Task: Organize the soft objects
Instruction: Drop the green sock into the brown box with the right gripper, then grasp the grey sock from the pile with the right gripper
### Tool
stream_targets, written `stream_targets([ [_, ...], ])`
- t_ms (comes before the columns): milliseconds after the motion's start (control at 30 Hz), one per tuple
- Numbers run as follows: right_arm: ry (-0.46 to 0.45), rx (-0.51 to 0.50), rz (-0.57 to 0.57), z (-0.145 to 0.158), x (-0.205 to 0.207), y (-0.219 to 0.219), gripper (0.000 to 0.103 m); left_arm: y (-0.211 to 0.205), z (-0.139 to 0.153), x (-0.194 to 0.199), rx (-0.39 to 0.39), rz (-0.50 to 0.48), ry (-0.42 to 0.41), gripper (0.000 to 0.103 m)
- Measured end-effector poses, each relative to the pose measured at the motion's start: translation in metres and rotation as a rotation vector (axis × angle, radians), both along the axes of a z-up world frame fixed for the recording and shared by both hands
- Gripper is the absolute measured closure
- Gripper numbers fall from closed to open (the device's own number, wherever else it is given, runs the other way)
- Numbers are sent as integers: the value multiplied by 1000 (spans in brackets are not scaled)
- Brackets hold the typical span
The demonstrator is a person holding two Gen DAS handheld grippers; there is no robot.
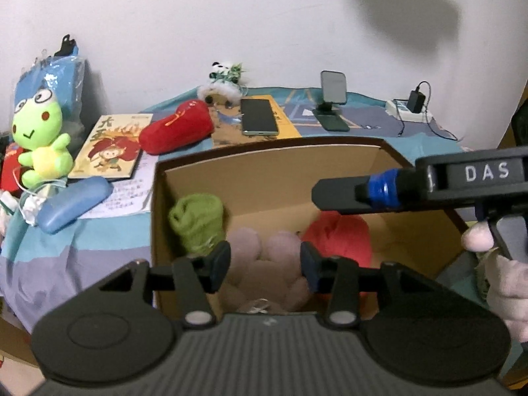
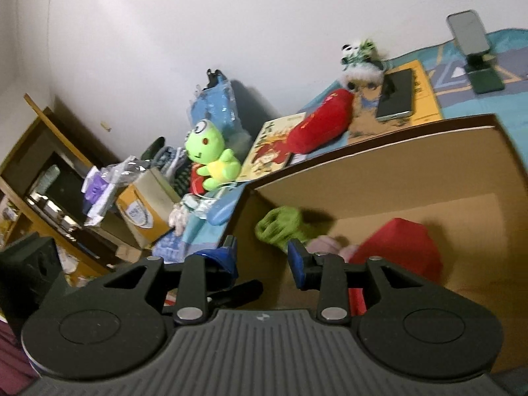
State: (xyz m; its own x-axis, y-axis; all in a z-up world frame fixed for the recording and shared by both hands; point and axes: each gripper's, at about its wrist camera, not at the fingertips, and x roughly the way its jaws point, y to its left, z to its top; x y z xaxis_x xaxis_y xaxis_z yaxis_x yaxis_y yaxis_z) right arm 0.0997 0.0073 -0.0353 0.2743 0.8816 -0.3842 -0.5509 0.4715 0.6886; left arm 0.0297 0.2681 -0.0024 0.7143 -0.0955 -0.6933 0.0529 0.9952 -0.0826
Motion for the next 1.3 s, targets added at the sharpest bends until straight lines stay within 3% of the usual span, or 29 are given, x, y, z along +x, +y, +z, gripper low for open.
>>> stream_targets([
  [333, -54, -35, -70, -3, -16, -40, 85, -63, 11, -17, -19, -144, -5, 53],
  [500, -56, -54, -157, -9, -18, -79, 85, -107, 10, -22, -24, -225, 6, 51],
  [833, 16, -105, -249, -35, -18, -177, 85, -203, -10, -19, -54, -355, 80, 49],
  [1067, 138, -144, -333, -74, -13, -250, 85, -259, -42, -18, -83, -443, 168, 47],
  [1300, 241, -123, -332, -95, -10, -285, 85, -297, -74, -7, -139, -474, 247, 47],
])
